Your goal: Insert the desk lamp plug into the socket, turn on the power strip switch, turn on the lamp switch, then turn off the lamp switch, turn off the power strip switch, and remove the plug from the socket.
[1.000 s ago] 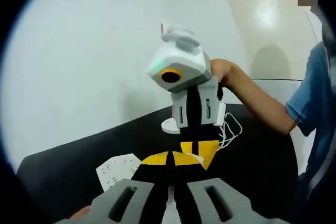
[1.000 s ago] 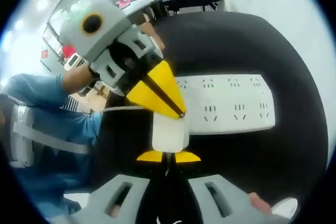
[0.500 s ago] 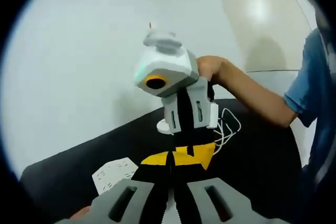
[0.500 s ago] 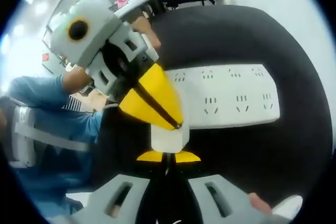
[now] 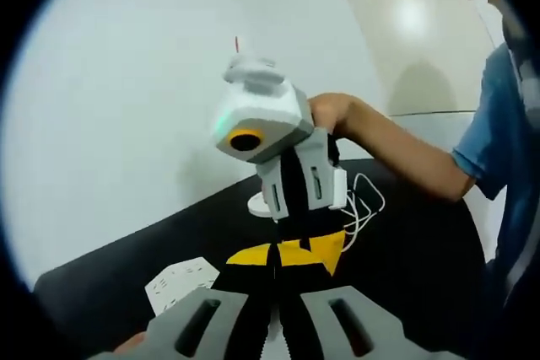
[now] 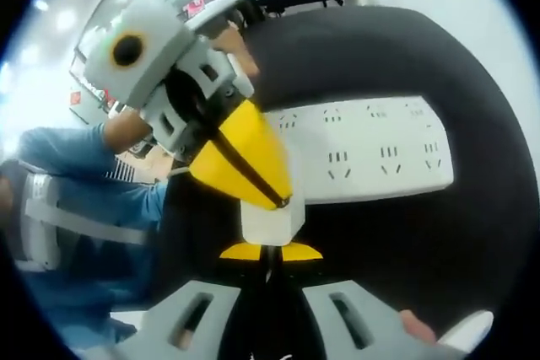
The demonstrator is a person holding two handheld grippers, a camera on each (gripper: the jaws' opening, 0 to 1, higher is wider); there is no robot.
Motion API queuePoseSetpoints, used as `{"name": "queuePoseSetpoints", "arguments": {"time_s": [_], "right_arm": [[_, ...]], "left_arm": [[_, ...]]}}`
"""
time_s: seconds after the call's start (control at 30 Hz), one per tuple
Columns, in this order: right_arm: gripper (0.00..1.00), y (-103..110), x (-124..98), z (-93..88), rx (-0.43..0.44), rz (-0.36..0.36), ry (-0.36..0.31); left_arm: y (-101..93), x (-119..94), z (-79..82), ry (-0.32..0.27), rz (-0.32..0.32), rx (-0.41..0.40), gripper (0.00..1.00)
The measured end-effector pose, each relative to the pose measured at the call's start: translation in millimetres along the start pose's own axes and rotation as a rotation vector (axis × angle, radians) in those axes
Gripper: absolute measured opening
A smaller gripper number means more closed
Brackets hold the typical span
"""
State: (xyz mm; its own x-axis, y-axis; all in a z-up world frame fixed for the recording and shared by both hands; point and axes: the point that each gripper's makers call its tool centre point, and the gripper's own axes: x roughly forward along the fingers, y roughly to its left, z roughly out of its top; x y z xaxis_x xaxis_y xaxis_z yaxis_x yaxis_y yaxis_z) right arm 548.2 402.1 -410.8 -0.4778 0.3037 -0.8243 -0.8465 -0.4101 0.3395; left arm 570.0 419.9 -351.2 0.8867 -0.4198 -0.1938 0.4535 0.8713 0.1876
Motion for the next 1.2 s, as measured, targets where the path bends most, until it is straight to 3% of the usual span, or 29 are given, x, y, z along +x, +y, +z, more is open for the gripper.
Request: {"name": "queuePoseSetpoints", "arguments": {"time_s": [0.2,0.3,0.4,0.53,0.8,0.93,1.07,1.2], "right_arm": [[0.07,4.9,-4.9,12.8,-0.066,-0.045,-0.033],[0.07,2.5,-3.1,10.0,-0.077,-0.065,-0.016],[0.07,0.9,-2.0,7.3,-0.040,-0.041,-0.030],[0.07,-1.1,6.8,-4.7,-0.029,-0.032,0.026],[0.07,1.8,-2.3,9.0,-0.059,-0.061,-0.022],[0.07,-1.0,-0.2,6.7,-0.057,-0.070,-0.009],[0.07,-2.9,4.0,-0.5,-0.034,-0.040,0.011],[0.07,-1.3,2.6,3.1,-0.052,-0.048,0.007]], "left_arm": [[10.1,-8.3,-0.4,-0.041,-0.001,-0.079,0.00],[9.4,-6.1,-1.0,-0.047,0.002,-0.068,0.00],[9.0,-5.0,-0.6,-0.047,0.002,-0.064,0.00],[1.6,3.5,-2.6,-0.017,-0.007,0.043,0.00],[10.2,-7.5,-3.1,-0.056,-0.014,-0.058,0.00],[6.1,-6.7,-2.8,-0.079,-0.012,-0.057,0.00],[-0.3,-1.9,-4.0,-0.051,-0.012,0.003,0.00],[2.3,-5.3,-3.6,-0.069,-0.022,-0.021,0.00]]}}
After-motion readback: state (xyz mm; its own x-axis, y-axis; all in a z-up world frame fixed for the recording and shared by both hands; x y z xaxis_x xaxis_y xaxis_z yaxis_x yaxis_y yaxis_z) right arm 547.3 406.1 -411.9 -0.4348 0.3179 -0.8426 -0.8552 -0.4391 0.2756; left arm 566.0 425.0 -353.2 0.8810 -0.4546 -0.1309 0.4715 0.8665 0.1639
